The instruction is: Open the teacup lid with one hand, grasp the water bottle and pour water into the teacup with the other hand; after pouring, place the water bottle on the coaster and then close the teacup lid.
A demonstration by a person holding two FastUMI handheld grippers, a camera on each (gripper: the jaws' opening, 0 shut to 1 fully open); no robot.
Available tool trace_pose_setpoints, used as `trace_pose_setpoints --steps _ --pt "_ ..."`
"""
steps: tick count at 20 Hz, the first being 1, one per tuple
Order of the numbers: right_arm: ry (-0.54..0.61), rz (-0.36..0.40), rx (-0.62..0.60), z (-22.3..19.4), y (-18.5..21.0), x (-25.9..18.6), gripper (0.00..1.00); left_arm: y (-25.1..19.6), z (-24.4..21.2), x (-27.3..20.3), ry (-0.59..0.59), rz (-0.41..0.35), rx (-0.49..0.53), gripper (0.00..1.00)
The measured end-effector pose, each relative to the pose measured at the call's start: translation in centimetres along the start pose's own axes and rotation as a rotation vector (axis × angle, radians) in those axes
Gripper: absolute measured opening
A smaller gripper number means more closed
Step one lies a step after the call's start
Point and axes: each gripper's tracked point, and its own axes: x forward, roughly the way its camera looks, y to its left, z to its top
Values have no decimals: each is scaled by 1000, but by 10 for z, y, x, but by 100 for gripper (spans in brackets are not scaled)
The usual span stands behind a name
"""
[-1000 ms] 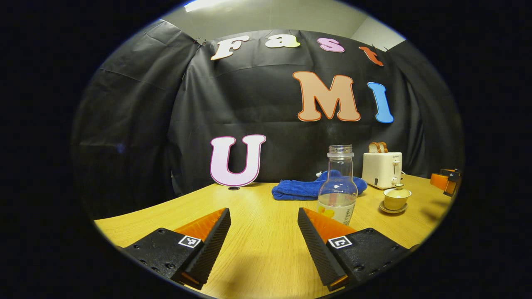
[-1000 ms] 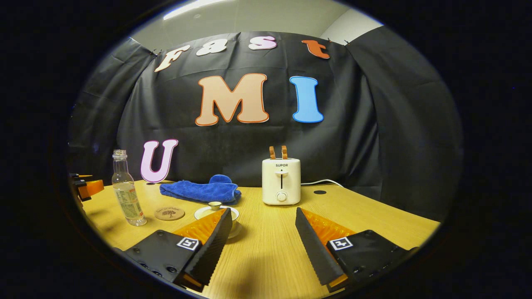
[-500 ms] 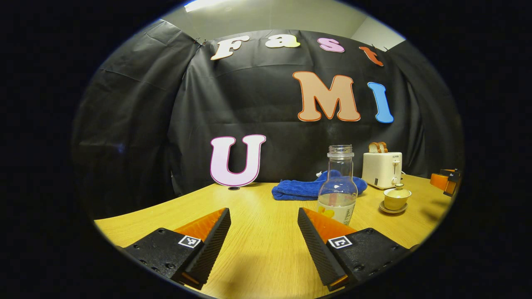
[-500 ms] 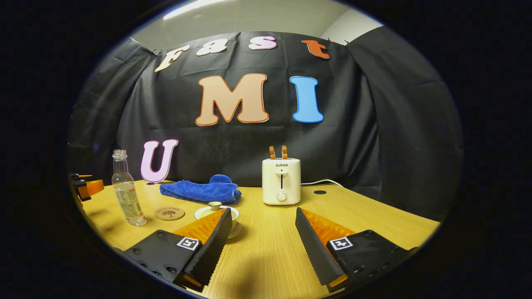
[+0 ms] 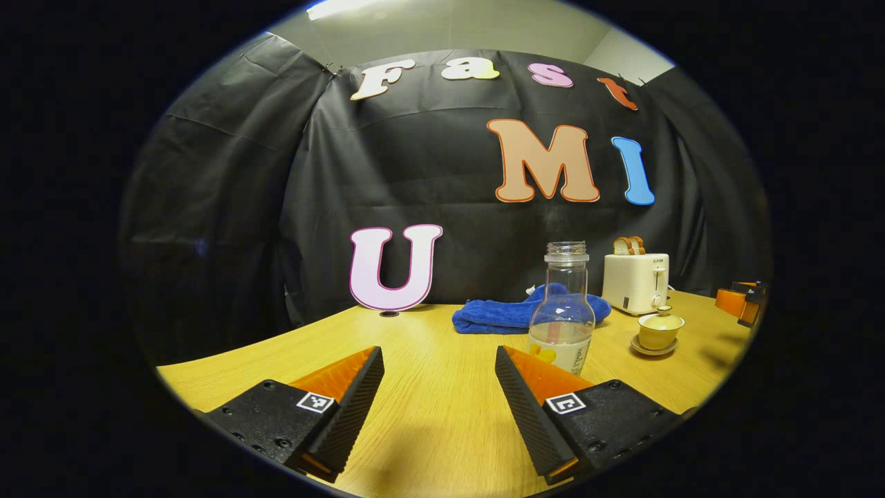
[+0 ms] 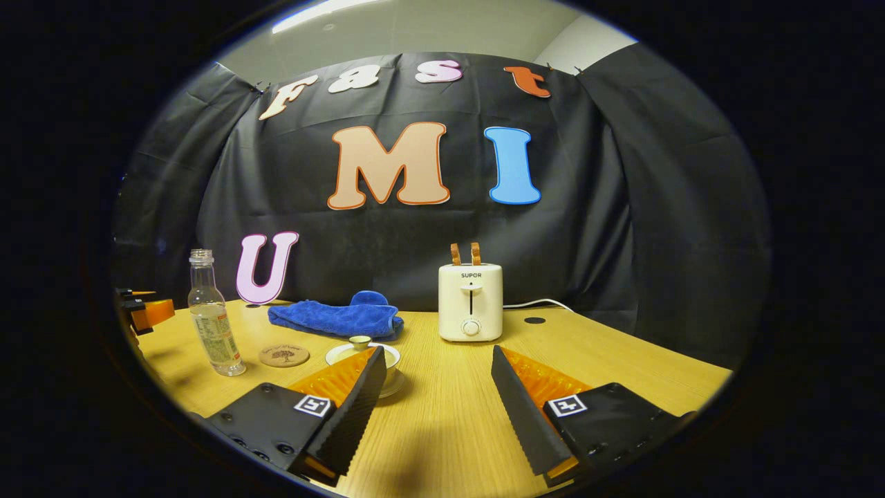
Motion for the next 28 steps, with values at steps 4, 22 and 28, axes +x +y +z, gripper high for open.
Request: trace_pose_setpoints --steps 4,22,28 --pt "11 92 3 -3 22 7 94 -2 1 1 0 -3 0 95" --pt "41 227 8 -11 92 68 99 -1 0 1 0 -5 -1 95" --pt "131 222 -4 -26 98 89 96 -2 1 1 0 -9 -1 95"
